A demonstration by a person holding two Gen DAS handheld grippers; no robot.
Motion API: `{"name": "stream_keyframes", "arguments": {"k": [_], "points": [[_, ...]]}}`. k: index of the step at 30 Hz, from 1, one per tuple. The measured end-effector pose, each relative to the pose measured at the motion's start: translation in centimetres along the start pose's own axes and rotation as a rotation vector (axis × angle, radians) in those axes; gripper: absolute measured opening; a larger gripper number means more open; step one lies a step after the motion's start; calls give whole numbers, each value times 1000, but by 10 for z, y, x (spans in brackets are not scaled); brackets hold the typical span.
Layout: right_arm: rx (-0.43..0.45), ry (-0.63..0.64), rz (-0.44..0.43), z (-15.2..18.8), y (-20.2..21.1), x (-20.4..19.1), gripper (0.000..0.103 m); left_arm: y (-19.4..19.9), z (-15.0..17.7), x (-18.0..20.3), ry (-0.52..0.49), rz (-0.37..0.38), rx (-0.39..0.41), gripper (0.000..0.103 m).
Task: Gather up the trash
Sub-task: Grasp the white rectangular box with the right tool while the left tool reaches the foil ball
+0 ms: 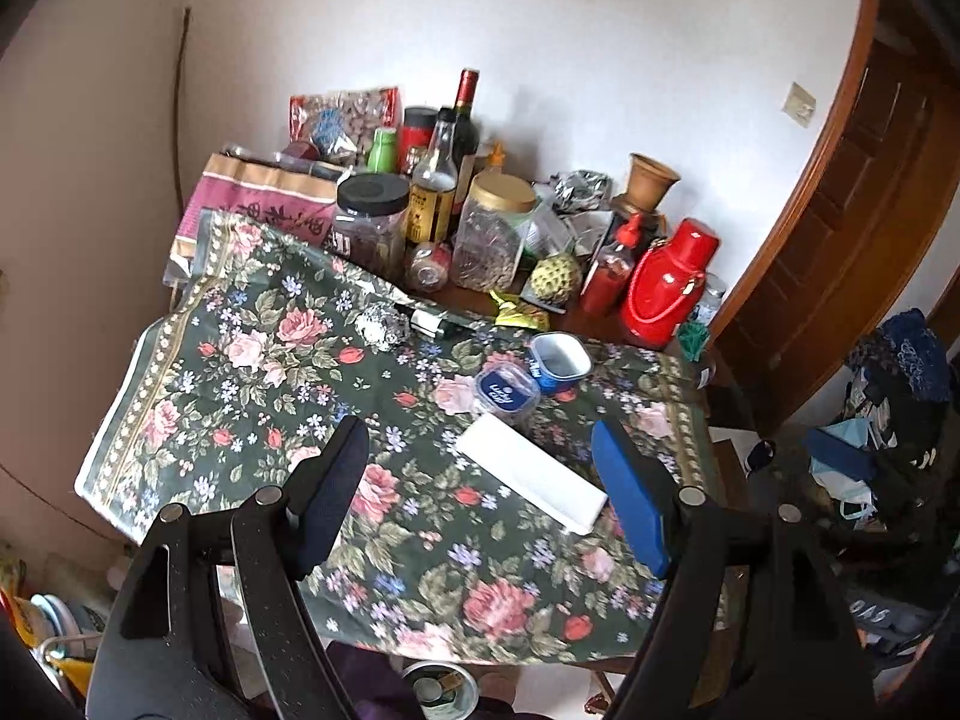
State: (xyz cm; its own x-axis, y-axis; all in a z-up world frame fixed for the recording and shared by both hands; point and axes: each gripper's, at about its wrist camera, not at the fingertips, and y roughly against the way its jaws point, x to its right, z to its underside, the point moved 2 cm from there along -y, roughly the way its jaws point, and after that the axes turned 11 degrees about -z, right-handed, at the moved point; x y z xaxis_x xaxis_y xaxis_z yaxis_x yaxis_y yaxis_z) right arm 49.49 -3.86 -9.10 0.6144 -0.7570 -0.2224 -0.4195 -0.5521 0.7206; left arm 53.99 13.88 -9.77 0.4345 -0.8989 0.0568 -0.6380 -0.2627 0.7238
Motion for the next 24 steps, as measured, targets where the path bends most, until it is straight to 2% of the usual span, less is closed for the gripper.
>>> {"name": "stream_keyframes", "arguments": {"k": [3,8,14,21,24], "points": [[-51,-8,5,0,-39,0,79,-28,-14,-14,-31,17,-32,76],[-245,-51,-1,10,-131,7,79,-76,-34,-44,-75,26,-103,76],[-425,-74,-33,22,-210,18,79,-136,-38,-71,-87,13,-205,76],[-525,7,-46,25,-247,19,78,-187,-26,-80,-88,12,-315,76],[-519,23,-35,27,-248,18,67,-207,-26,-79,-78,27,-350,76]]}}
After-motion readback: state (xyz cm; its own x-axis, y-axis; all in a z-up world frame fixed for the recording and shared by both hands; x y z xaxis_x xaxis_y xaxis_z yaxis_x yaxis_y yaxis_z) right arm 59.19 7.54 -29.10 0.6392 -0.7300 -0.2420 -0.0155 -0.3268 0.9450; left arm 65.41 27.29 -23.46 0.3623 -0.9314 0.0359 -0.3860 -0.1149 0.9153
